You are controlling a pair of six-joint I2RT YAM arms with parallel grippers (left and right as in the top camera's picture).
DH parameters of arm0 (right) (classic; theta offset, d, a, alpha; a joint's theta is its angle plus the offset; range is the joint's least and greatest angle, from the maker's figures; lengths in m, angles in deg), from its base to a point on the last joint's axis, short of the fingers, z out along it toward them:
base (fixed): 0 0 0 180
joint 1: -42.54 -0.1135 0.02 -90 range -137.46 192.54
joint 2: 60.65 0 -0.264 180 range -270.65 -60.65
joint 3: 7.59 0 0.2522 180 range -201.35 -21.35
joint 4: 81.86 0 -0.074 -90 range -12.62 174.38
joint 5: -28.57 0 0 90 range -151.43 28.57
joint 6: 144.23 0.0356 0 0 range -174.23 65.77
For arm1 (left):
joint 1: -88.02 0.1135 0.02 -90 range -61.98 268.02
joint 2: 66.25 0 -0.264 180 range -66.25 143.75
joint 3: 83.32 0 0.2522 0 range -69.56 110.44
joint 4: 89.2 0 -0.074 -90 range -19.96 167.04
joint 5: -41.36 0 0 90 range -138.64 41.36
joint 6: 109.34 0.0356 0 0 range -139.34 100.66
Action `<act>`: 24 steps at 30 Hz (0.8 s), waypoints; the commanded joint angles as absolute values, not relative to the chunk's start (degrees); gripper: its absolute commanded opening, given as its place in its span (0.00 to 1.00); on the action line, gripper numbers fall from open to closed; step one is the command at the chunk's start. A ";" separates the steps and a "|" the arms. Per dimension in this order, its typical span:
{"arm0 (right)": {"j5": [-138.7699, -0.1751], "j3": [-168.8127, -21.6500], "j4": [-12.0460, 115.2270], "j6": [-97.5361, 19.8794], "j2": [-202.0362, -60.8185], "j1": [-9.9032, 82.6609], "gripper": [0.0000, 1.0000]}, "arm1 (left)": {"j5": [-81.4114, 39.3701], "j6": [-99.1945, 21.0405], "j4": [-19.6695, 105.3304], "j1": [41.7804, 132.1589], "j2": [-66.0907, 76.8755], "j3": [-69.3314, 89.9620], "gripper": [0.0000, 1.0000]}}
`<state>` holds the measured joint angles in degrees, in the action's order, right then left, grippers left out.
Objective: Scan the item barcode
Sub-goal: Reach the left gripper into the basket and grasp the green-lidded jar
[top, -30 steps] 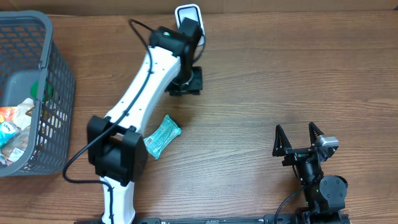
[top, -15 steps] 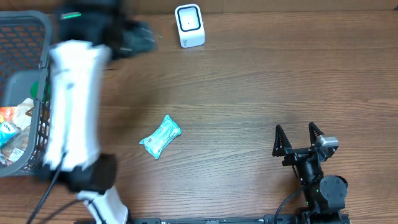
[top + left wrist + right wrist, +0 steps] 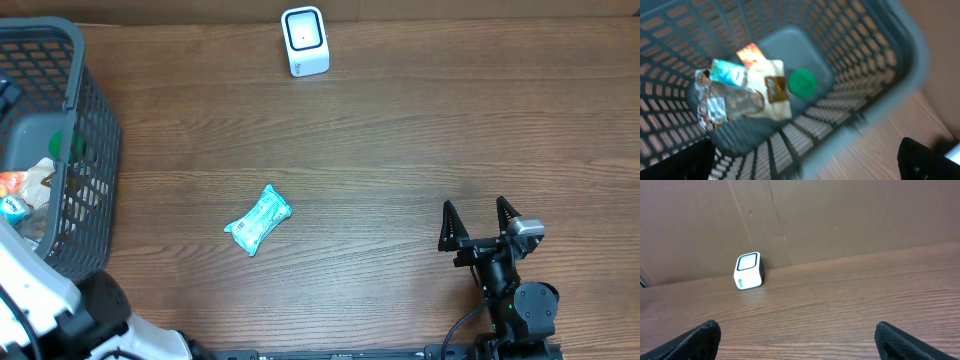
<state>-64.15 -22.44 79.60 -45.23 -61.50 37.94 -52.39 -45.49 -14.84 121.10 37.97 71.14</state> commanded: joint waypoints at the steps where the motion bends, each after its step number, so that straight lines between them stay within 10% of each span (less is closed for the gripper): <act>1: -64.02 -21.80 79.80 -45.08 -60.82 37.68 1.00 | -52.04 -42.50 -12.81 122.26 42.71 70.31 1.00; 24: -64.02 -21.80 79.80 -45.08 -60.82 37.68 1.00 | -51.69 -36.29 -10.29 118.56 70.12 70.29 0.98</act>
<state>-64.15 -22.44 79.60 -45.23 -61.50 37.94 -48.32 -35.44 -10.18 119.46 68.70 70.49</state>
